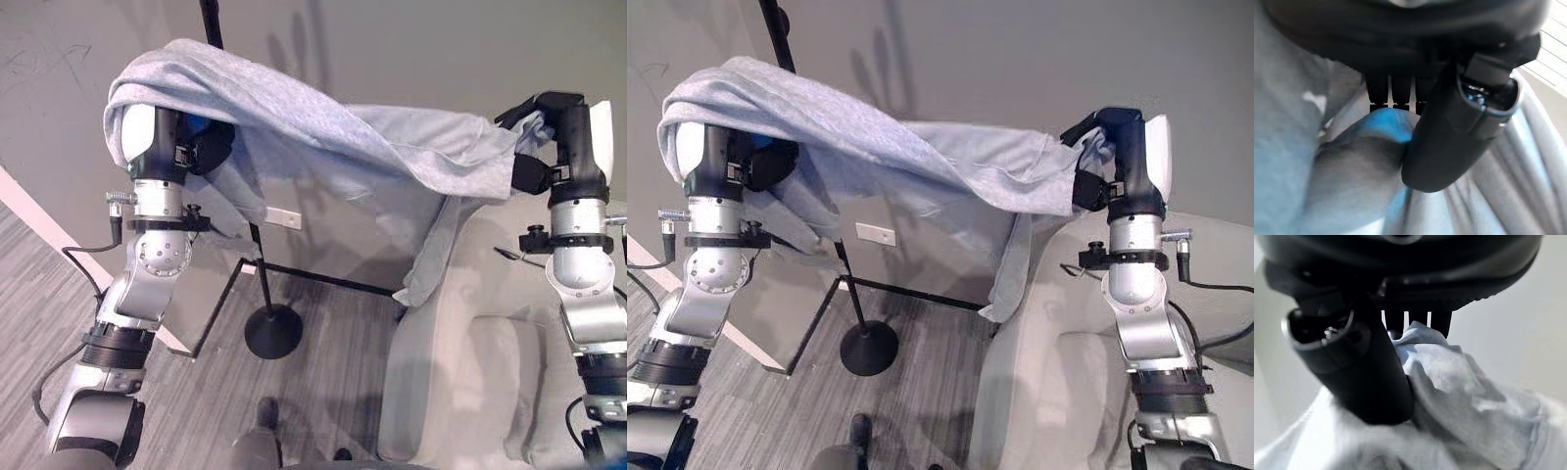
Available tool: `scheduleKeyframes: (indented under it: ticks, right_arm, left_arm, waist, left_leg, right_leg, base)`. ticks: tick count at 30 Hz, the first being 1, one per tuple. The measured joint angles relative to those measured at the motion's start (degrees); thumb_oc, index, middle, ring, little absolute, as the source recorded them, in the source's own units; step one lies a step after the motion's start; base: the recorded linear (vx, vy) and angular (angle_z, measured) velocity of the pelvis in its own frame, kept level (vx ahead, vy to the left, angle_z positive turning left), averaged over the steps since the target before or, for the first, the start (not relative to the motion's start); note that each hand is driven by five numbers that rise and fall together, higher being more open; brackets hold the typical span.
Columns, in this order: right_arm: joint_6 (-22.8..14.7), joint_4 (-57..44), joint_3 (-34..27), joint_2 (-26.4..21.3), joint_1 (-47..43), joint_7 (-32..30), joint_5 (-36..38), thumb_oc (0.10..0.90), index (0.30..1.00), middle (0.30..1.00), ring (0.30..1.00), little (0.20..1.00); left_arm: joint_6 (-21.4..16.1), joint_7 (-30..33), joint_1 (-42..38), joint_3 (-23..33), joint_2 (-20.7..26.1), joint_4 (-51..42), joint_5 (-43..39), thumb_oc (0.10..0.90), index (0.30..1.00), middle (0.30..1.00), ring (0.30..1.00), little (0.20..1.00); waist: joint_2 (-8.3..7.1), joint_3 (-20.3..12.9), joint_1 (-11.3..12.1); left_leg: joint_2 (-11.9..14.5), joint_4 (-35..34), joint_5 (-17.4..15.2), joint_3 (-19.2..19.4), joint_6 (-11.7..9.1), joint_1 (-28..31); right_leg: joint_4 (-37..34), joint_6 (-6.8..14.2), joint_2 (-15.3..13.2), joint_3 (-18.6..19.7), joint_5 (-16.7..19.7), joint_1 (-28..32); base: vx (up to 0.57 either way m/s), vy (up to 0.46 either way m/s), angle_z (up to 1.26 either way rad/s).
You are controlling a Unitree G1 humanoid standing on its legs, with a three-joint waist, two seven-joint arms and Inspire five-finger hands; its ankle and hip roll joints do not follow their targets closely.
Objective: Hang the clothes on the sofa on the clothes rack.
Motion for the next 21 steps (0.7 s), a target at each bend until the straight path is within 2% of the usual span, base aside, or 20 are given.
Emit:
scheduleKeyframes:
  ticks: [1,2,5,7,9,12,16,21]
  right_arm:
    - [0.19,1.29,0.43,-0.28,-0.73,-1.04,0.16,0.400,0.300,0.300,0.300,0.300]
    - [0.43,4.58,1.30,-1.17,-4.52,-1.79,0.20,0.400,0.300,0.300,0.300,0.300]
    - [0.55,8.14,1.54,-1.40,-9.66,-4.67,0.30,0.400,0.300,0.300,0.300,0.300]
    - [0.59,11.52,2.36,-1.52,-13.30,-5.92,0.44,0.400,0.300,0.300,0.300,0.300]
    - [0.80,16.08,5.61,-2.53,-17.28,-6.18,1.04,0.400,0.300,0.300,0.300,0.300]
    - [0.74,20.53,10.17,-3.15,-22.28,-6.24,1.63,0.400,0.300,0.300,0.300,0.300]
    - [0.72,20.89,12.46,-3.15,-25.10,-6.21,2.91,0.400,0.300,0.300,0.300,0.300]
    - [0.93,20.74,12.72,-3.15,-24.83,-4.98,2.93,0.400,0.300,0.300,0.300,0.300]
  left_arm:
    - [0.18,0.25,-1.82,-2.09,1.40,1.47,0.47,0.400,0.300,0.300,0.300,0.300]
    - [0.35,0.46,-4.95,-4.61,3.92,3.76,2.15,0.400,0.300,0.300,0.300,0.300]
    - [1.36,1.42,-8.42,-6.41,5.55,5.35,4.40,0.400,0.300,0.300,0.300,0.300]
    - [1.06,2.35,-9.48,-6.60,5.82,5.28,5.80,0.400,0.300,0.300,0.300,0.300]
    - [1.45,2.43,-10.53,-7.29,6.07,5.95,6.21,0.400,0.300,0.300,0.300,0.300]
    - [1.98,2.71,-14.68,-9.67,9.27,10.35,6.22,0.400,0.300,0.300,0.300,0.300]
    - [2.80,2.77,-16.10,-9.95,11.33,12.01,6.23,0.400,0.300,0.300,0.300,0.300]
    - [2.84,2.84,-15.65,-9.88,11.62,11.96,6.22,0.400,0.300,0.300,0.300,0.300]
  waist:
    - [-0.74,-0.46,-0.19]
    - [-1.05,-0.66,-1.03]
    - [-1.12,-0.68,-1.59]
    - [-1.20,-0.65,-1.29]
    - [-1.23,-0.59,-0.87]
    - [-1.57,-0.39,-0.28]
    - [-1.79,-0.26,0.45]
    - [-2.83,0.40,0.38]
  left_leg:
    - [-0.90,-0.99,-0.24,0.41,-0.01,0.72]
    - [-2.47,-4.18,1.11,0.89,0.96,2.43]
    - [-5.19,-6.92,1.65,1.09,1.91,3.79]
    - [-6.69,-7.81,1.10,1.06,2.60,4.85]
    - [-7.11,-7.80,0.95,1.11,2.80,5.48]
    - [-7.18,-7.81,0.39,1.11,3.43,5.95]
    - [-7.10,-7.84,0.30,1.27,3.31,5.97]
    - [-6.67,-7.88,0.09,1.25,2.75,6.01]
  right_leg:
    - [0.93,0.71,-0.92,0.04,-0.53,-0.27]
    - [2.55,1.96,-2.45,0.32,-1.74,-0.92]
    - [4.58,3.81,-5.02,0.39,-3.16,-1.81]
    - [4.76,4.28,-6.42,0.42,-3.35,-1.24]
    - [4.72,4.70,-7.25,0.41,-3.33,-0.75]
    - [4.01,5.03,-7.13,0.38,-3.23,0.22]
    - [2.54,5.03,-6.84,0.35,-3.23,0.98]
    - [2.46,4.73,-6.17,0.42,-3.45,0.99]
  base:
    - [0.19,0.191,-0.04]
    - [0.09,0.102,0.06]
    - [0.09,0.110,0.04]
    - [0.08,0.107,0.06]
    - [0.04,0.061,0.02]
    - [0.03,0.055,0.05]
    - [0.02,0.038,-0.02]
    - [0.01,0.001,-0.03]
